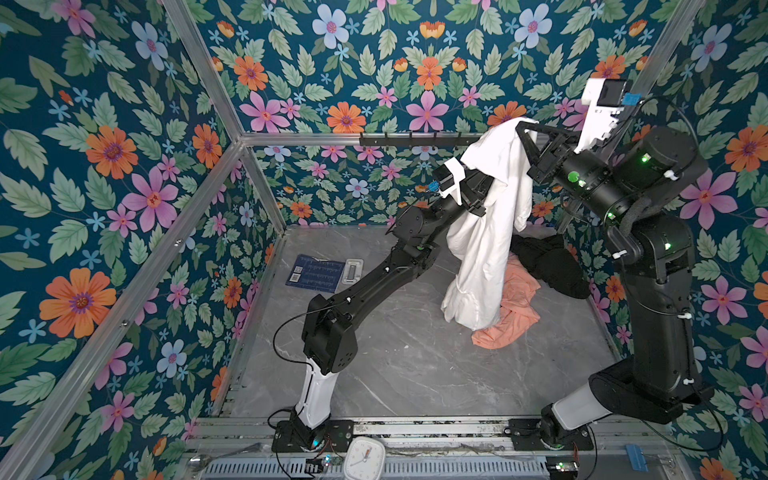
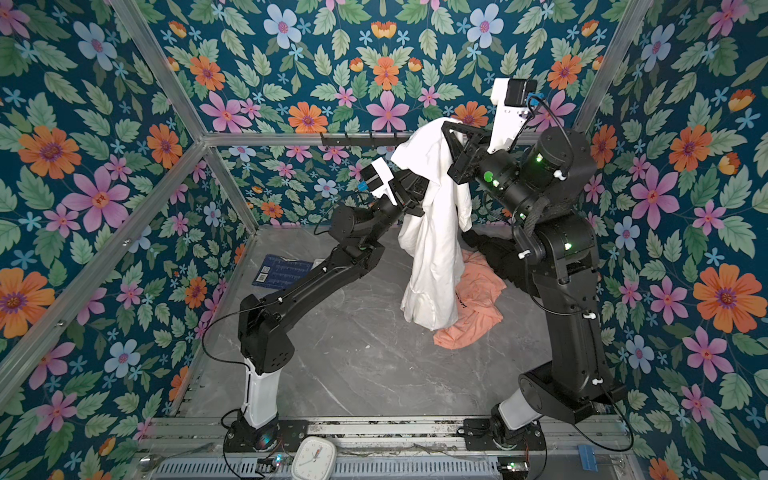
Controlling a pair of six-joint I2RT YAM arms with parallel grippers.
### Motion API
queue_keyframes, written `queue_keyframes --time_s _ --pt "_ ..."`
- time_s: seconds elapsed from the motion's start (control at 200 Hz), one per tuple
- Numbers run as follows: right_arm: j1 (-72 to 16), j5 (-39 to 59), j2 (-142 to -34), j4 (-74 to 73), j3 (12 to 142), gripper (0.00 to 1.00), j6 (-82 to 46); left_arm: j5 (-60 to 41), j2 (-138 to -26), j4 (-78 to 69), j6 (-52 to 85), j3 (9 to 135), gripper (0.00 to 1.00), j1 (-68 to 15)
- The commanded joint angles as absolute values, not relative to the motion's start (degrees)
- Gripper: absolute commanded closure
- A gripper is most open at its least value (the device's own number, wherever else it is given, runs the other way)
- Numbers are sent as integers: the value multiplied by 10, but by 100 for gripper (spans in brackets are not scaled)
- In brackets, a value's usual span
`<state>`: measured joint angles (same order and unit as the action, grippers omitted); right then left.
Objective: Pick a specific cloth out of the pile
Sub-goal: 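Raise the white shirt high with both grippers, pulling it off the pile, then carry the white shirt with both grippers toward the table center and lower it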
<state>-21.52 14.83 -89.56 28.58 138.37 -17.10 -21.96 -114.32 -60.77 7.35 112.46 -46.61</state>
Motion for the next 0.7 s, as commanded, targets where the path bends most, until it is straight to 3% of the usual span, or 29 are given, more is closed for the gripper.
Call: queue_keyframes --time_s 0.0,0.695 --pt "-226 137 -900 263 1388 100 -160 -212 -1116 -645 69 1091 100 -460" --pt "-287 124 -922 212 1307 100 -168 -179 -955 -688 48 842 100 -412"
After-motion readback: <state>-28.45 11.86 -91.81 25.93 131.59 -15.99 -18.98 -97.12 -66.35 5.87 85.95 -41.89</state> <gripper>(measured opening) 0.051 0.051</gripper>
